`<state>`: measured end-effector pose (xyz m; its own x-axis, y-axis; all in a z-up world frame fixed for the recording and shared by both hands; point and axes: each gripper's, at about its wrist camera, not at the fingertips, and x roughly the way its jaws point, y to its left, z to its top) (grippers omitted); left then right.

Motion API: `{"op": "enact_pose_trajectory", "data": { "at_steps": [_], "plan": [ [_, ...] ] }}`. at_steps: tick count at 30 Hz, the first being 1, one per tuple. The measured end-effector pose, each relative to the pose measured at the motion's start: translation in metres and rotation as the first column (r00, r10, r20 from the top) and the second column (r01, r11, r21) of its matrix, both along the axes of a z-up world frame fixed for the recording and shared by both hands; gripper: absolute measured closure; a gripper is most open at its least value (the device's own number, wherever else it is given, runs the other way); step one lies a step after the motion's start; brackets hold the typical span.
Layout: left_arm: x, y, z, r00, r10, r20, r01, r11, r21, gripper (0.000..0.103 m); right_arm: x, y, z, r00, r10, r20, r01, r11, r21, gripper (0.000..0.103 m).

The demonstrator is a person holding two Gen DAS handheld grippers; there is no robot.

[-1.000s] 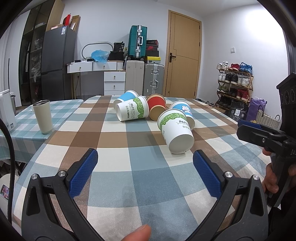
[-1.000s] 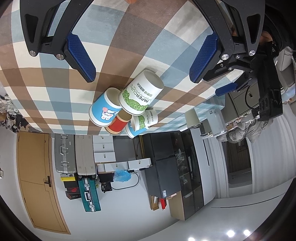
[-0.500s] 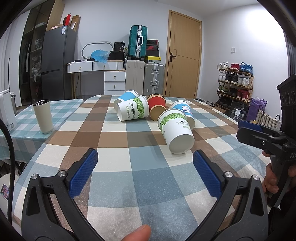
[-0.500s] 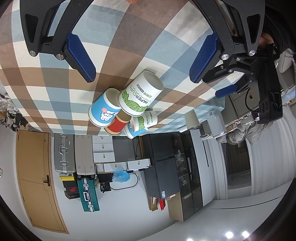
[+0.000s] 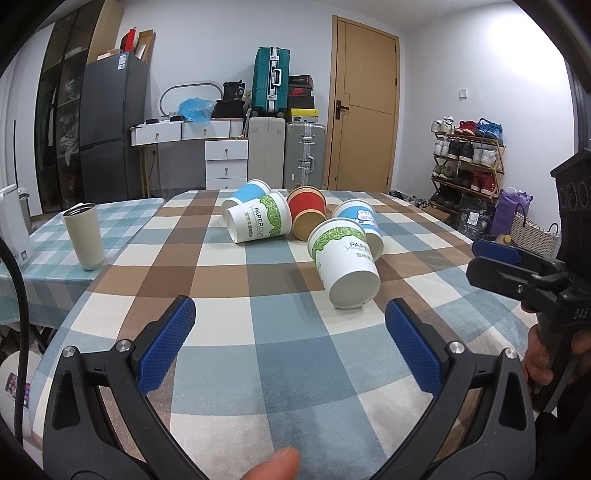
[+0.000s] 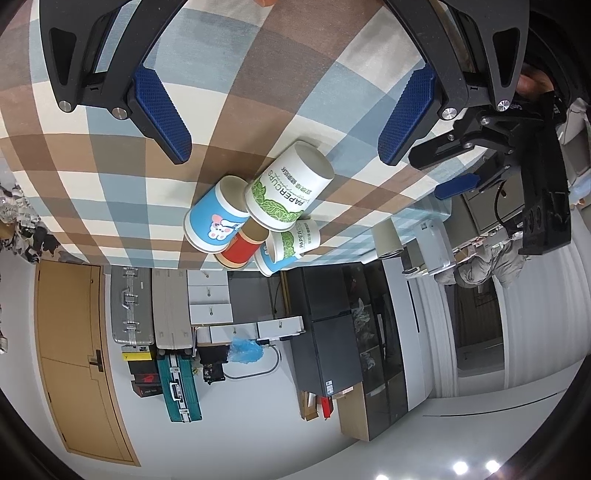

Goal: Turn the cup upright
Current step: 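Move the left gripper to the white leaf-print cup and close on it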

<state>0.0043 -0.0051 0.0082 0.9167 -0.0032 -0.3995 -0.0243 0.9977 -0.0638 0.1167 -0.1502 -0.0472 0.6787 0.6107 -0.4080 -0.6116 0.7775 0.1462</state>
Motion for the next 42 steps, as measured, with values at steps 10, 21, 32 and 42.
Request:
{"op": "enact_pose_trajectory", "data": {
  "at_steps": [10, 21, 32, 42],
  "plan": [
    [0.018, -0.018, 0.019, 0.998, -0.03, -0.046, 0.031, 0.999, 0.012, 0.0, 0.008, -0.014, 0.002, 0.998, -0.049, -0.036, 0.049, 0.999, 0.001, 0.0],
    [0.069, -0.037, 0.009, 0.983, -0.065, -0.174, 0.07, 0.997, 0.026, 0.0, 0.016, -0.025, 0.002, 0.995, -0.09, -0.053, 0.091, 0.996, 0.006, 0.0],
    [0.129, -0.056, -0.007, 0.958, -0.04, -0.285, 0.056, 0.997, 0.048, 0.006, 0.017, -0.029, 0.002, 0.993, -0.097, -0.063, 0.098, 0.995, 0.012, 0.0],
    [0.155, -0.056, -0.019, 0.933, -0.055, -0.355, 0.059, 0.998, 0.001, 0.033, 0.018, -0.028, 0.001, 0.994, -0.091, -0.064, 0.091, 0.996, 0.007, 0.0]
  ]
}}
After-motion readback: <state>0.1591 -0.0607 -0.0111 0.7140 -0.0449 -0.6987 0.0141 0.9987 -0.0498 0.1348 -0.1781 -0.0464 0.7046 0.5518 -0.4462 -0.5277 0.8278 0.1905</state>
